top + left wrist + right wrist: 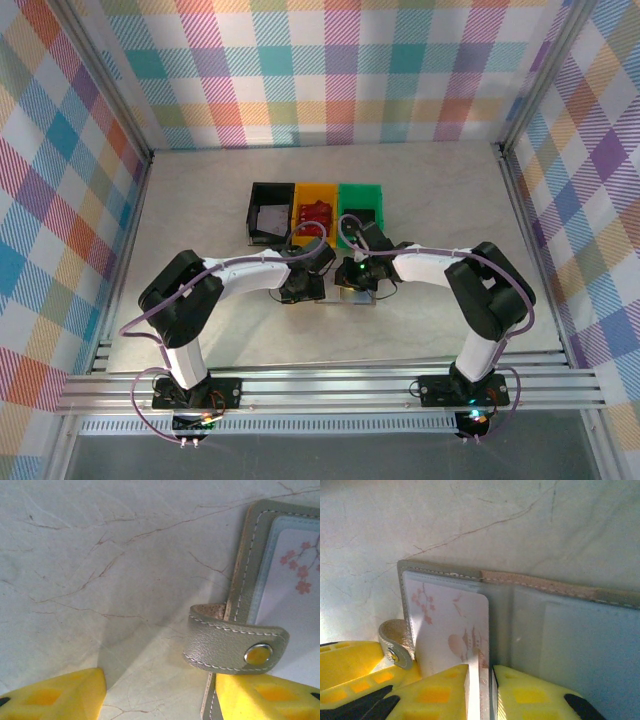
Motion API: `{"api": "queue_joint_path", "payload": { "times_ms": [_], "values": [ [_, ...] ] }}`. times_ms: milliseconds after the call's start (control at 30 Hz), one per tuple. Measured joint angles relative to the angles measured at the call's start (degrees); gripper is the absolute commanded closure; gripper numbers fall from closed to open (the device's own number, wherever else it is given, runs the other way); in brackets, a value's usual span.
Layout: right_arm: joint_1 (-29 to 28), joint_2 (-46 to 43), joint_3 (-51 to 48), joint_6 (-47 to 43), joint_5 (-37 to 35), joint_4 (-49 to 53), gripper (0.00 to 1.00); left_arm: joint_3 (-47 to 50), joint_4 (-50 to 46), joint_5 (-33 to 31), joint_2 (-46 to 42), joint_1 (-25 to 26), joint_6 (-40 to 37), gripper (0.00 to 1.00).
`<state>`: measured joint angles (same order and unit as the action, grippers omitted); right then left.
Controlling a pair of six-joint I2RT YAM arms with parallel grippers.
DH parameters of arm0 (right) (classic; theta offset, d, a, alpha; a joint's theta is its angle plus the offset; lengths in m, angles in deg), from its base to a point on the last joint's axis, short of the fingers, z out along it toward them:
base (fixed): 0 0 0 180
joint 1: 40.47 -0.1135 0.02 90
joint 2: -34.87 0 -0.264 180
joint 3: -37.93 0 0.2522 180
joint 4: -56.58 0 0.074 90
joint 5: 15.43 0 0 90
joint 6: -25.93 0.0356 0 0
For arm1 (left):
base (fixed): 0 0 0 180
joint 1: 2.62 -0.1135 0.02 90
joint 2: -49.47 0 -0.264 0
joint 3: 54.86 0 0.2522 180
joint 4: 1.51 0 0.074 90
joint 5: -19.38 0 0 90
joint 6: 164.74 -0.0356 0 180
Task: Take the credit cards out of the card holder
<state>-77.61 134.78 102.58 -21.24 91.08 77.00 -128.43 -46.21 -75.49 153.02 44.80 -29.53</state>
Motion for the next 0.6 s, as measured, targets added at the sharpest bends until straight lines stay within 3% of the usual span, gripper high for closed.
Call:
{"api": "queue_joint_path", "payload": {
  "times_ms": [600],
  "values": [
    [0.04,0.13,-1.97,0.2,1.05,-4.85,0.92,0.15,0.26,-0.59,0.04,0.35,0.39,0.39]
  ]
}}
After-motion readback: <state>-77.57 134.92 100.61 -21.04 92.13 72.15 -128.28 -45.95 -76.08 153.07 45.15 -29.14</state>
